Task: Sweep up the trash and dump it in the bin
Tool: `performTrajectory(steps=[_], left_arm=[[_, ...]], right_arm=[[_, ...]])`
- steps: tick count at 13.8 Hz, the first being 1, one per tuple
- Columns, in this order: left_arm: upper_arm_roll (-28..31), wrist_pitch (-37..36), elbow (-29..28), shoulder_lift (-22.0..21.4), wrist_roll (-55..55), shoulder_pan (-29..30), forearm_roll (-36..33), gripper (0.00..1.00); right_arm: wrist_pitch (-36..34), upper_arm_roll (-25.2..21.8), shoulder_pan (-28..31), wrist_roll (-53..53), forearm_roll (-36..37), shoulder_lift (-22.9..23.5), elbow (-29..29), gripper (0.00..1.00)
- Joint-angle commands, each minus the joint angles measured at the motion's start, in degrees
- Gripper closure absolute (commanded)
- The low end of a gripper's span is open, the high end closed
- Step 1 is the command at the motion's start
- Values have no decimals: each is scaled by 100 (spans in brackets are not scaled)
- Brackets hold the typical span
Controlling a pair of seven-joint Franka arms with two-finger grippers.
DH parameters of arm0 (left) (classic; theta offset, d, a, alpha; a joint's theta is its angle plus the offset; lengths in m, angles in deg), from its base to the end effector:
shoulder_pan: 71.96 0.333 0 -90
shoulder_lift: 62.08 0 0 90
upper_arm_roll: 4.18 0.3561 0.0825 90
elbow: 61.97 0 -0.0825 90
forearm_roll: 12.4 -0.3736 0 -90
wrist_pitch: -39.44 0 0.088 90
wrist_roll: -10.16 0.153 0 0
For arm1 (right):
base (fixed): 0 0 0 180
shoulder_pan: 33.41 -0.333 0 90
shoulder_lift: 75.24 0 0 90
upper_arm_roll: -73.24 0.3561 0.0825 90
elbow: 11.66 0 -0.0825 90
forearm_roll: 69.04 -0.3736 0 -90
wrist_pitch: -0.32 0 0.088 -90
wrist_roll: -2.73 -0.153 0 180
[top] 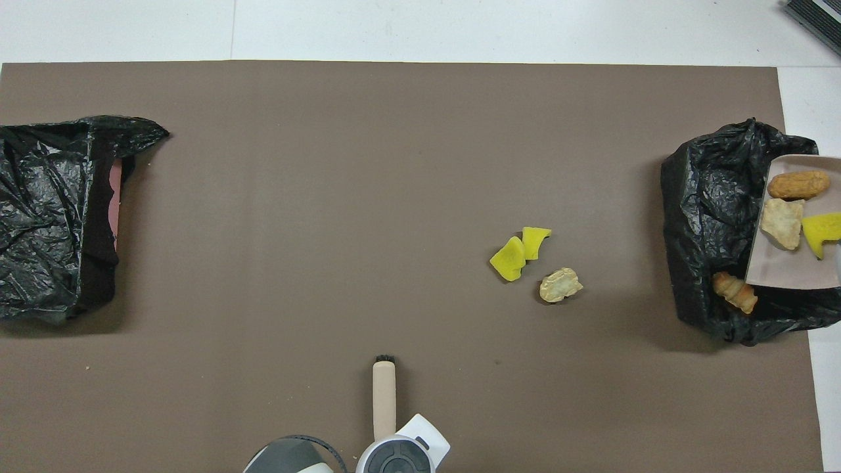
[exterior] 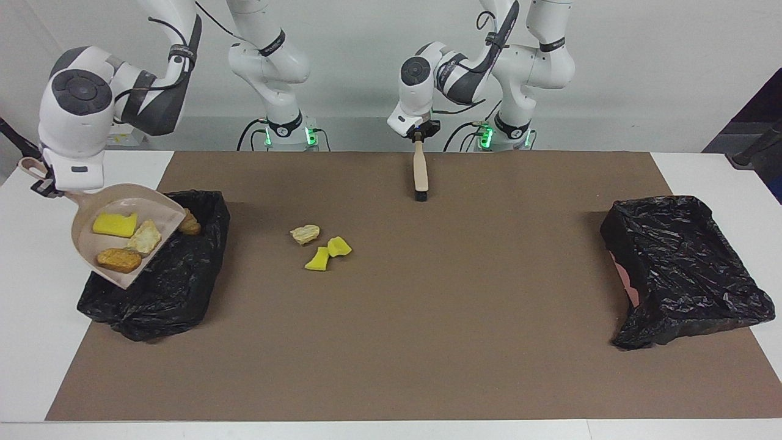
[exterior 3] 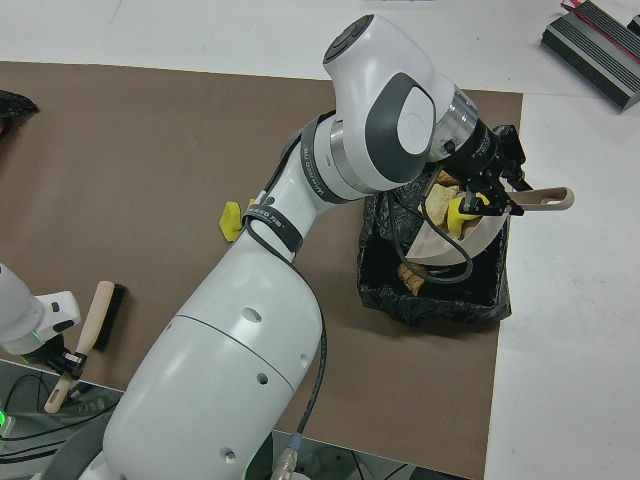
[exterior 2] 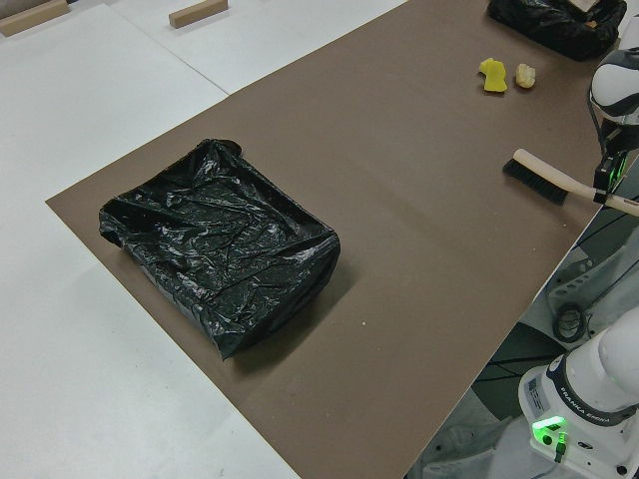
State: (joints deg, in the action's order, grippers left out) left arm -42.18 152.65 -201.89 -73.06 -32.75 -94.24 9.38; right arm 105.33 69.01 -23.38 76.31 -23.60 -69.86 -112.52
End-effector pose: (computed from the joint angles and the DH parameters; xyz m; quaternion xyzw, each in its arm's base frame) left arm 0.1686 -0.3699 0.3416 -0.9831 0.0349 0.1723 0.0511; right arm 0.5526 -0.2307 0.5362 0.7489 0.5462 -0.2675 0.2632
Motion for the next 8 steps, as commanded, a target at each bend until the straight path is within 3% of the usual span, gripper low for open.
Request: performTrajectory(steps=[1, 4, 8], left_arm=[[90, 97, 17, 25, 72, -75, 56, 0], [615, 61, 482, 43, 457, 83, -189, 0], [1995, 105, 983, 61, 1431, 84, -1454, 0]], right_arm=[[-94, 19, -81, -213, 386, -168, -153, 100], [-348, 19, -238, -353, 570, -168, -118, 100], [-543, 98, -274, -301, 746, -212, -22, 100]])
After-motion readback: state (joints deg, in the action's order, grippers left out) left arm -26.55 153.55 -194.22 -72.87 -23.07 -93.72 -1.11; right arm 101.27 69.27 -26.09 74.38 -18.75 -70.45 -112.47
